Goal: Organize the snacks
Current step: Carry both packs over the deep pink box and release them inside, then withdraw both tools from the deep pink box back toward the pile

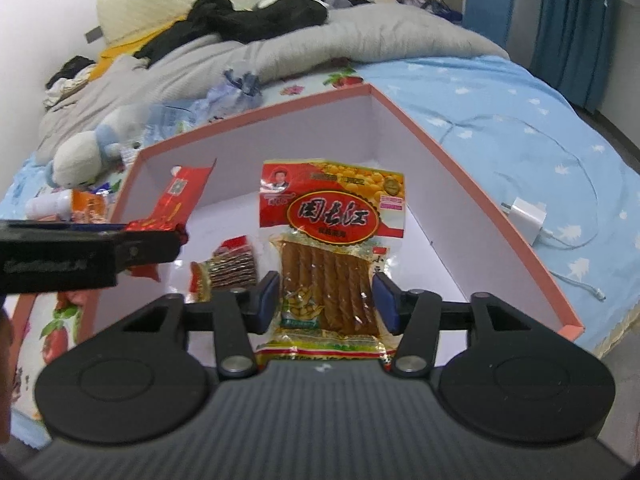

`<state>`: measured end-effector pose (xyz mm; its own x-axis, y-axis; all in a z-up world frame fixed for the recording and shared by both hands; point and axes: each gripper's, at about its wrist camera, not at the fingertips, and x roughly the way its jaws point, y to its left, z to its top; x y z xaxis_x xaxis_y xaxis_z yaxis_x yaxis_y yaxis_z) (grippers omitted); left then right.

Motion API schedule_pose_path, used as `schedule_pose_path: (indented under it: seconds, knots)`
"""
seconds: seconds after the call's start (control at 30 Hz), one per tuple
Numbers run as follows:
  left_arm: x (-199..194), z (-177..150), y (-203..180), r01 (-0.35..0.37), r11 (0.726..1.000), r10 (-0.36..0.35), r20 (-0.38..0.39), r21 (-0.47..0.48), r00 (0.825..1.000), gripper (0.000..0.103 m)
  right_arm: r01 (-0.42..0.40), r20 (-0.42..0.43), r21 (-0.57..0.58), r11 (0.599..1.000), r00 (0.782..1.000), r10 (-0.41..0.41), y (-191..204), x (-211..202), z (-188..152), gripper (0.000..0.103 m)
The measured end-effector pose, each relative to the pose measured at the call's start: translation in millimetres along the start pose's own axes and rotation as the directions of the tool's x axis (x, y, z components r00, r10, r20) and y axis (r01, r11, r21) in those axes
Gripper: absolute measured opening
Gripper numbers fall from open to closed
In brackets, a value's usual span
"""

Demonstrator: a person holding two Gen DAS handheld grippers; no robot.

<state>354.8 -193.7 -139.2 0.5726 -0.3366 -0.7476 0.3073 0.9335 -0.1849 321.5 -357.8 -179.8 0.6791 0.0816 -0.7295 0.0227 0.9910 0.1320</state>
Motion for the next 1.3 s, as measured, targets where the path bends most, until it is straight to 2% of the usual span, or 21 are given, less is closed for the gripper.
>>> schedule_pose_path:
  seconds: [0.03,0.07,0.1,0.3,0.6,0.97,1.3]
  knots:
    - [1,0,1,0.0,1.0,0.0,-0.003,0.0,1.0,0.06,0.01,-0.004,0.008,1.0,1.0,-0.01,0,2,1,0.068]
    - [1,0,2,-0.002,1.0,0.002,-0.003,-0.001,1.0,0.067,0.015,-0.007,0.013,1.0,1.0,-0.015,0,4,1,0.068]
    - [1,1,3,-0.008,1.0,0.008,0.0,0.0,1.0,0.068,0.015,-0.01,0.016,1.0,1.0,-0.015,0,4,1,0.068]
    - [-18,1,6,-0.019,1.0,0.018,0.035,0.008,0.999,0.068,0.014,0.014,0.011,1.0,1.0,-0.014,6,-10,-3,0.068]
    - [-82,-16,0,-0.023,0.999,0.02,0.109,0.035,0.994,0.068,-0.003,0.104,-0.009,1.0,0.995,0.003,26,-66,-11,0.068]
    - [-176,-61,5,-0.078,0.997,0.078,0.228,-0.01,0.971,0.068,-0.007,0.189,-0.041,0.999,0.982,0.014,52,-130,-41,0.068]
    - [-247,-110,16,-0.111,0.991,0.126,0.283,-0.07,0.951,0.068,-0.049,0.239,-0.083,0.995,0.969,0.068,82,-169,-73,0.068]
